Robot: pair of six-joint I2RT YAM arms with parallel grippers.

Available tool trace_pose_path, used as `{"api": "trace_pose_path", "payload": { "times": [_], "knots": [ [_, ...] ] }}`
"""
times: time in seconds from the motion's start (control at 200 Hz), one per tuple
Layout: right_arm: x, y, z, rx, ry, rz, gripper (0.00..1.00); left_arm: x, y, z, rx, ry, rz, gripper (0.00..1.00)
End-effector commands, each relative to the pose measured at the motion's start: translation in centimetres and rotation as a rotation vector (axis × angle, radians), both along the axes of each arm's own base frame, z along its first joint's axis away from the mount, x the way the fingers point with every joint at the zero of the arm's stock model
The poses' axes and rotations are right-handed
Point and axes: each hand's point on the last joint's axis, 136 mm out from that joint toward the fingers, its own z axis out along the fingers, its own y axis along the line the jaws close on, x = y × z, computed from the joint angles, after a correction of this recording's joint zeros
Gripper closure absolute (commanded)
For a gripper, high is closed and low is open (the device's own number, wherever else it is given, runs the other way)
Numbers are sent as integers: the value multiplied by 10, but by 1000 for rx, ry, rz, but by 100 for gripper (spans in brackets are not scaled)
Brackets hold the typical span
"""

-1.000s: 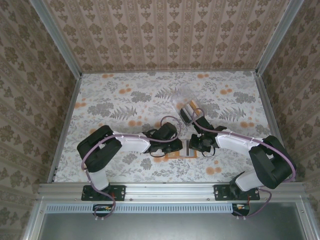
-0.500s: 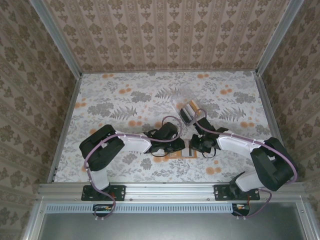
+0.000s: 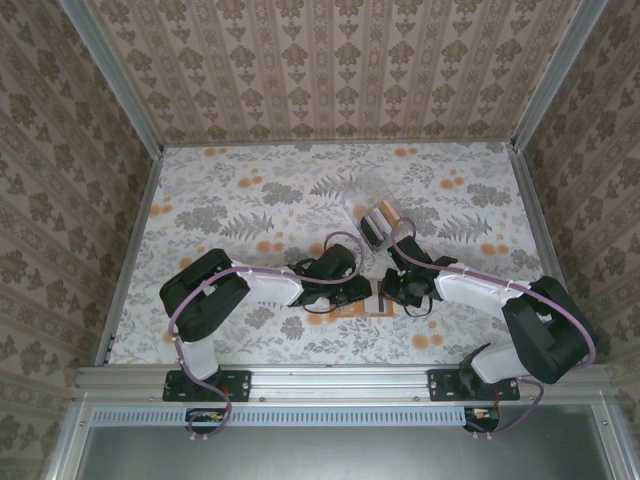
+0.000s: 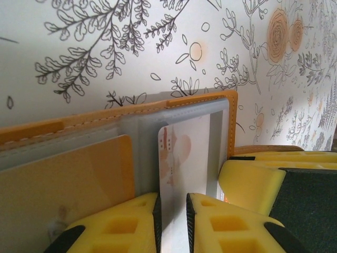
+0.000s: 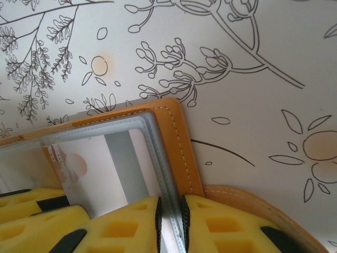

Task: Put the credit cards into the card holder

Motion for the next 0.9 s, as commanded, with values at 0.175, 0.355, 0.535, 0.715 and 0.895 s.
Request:
{"api": "trace_pose_path", "payload": {
  "times": [0.175,0.355,0.535,0.715,0.895],
  "knots": [
    [-24,-22,-21,-110,102,-10,79,-8,53,-21,236,10,38,75],
    [-15,-9,-10,-52,64,19,79,-6,52,-15,223,-12,15,75],
    [-4,-4,11,-45,21,39,73,3,42,9,201,-77,-20,75],
    [12,-4,50,-51,-67,66,66,12,43,33,187,-139,-19,73],
    [32,-12,89,-125,-149,112,61,23,53,52,171,-187,15,70]
  ]
}}
